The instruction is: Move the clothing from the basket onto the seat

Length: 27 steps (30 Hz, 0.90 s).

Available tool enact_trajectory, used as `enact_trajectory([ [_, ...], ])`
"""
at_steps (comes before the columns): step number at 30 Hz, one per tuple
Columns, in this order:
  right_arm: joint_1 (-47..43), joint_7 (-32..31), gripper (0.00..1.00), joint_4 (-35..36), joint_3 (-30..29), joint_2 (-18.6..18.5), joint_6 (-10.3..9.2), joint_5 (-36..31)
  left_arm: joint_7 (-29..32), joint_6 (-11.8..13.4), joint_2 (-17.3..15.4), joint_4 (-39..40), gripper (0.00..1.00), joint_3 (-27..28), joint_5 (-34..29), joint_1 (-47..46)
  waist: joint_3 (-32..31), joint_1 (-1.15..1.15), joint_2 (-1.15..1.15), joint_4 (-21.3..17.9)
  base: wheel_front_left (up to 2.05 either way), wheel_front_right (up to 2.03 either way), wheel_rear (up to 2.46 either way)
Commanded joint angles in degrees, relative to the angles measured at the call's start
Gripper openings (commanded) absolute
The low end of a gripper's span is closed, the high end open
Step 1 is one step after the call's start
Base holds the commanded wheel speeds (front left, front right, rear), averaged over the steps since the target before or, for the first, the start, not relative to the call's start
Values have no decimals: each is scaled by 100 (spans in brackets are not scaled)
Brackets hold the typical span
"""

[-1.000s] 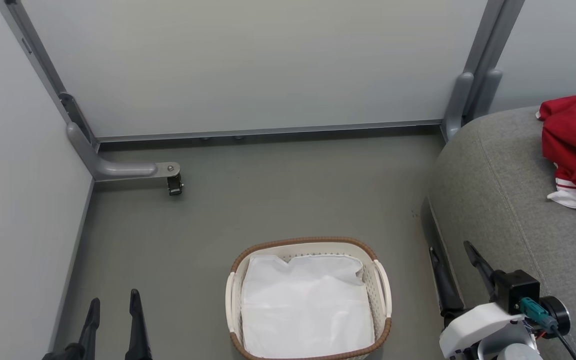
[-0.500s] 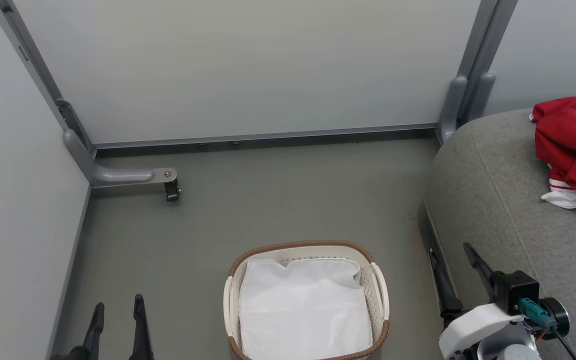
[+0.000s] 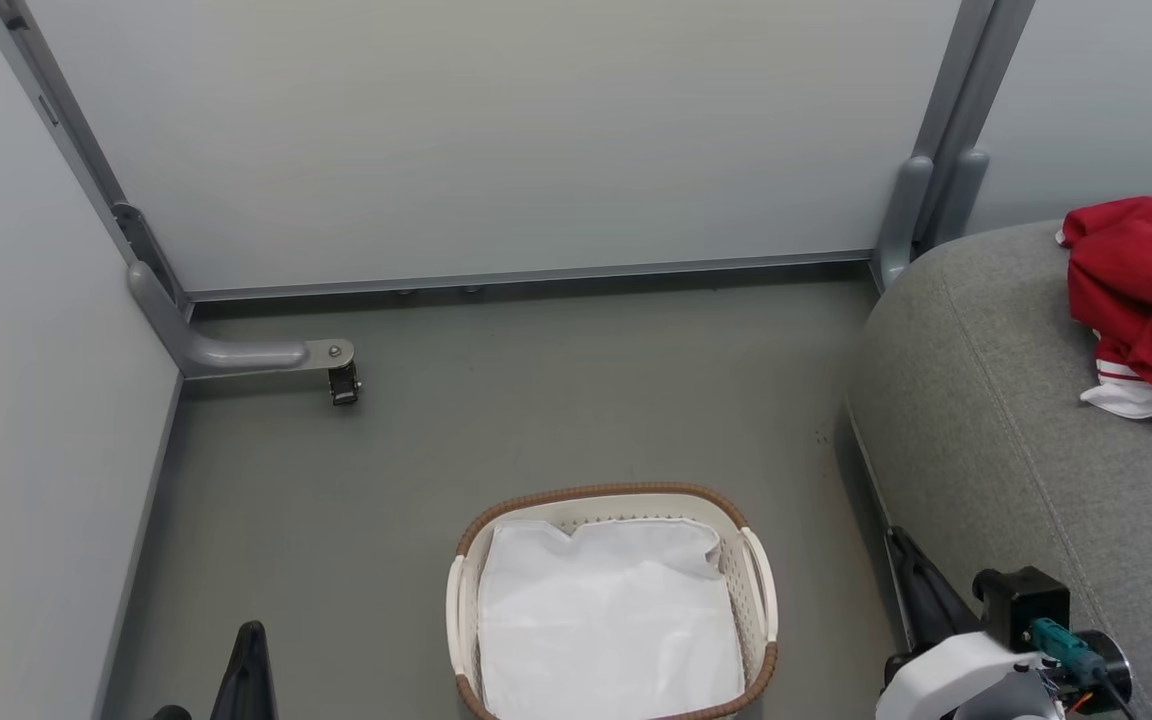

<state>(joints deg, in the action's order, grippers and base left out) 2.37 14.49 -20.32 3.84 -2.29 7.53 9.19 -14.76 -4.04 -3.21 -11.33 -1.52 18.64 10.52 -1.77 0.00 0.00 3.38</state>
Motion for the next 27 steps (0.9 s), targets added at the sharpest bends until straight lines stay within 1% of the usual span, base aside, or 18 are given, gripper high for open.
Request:
enact_trajectory([
  [1,93,-70,0,73,-60,-13,0,278,60,-13,-10,56,0,46,255,-78,3,0,0,-5,0,0,0],
  [13,135,-388,0,186,-209,-22,-1,1575,394,-68,-4,8,0,172,1398,-346,22,0,0,-37,0,0,0],
  [27,189,-713,0,284,-367,-32,-2,2869,725,-123,3,-40,0,293,2544,-612,43,0,0,-75,0,0,0],
])
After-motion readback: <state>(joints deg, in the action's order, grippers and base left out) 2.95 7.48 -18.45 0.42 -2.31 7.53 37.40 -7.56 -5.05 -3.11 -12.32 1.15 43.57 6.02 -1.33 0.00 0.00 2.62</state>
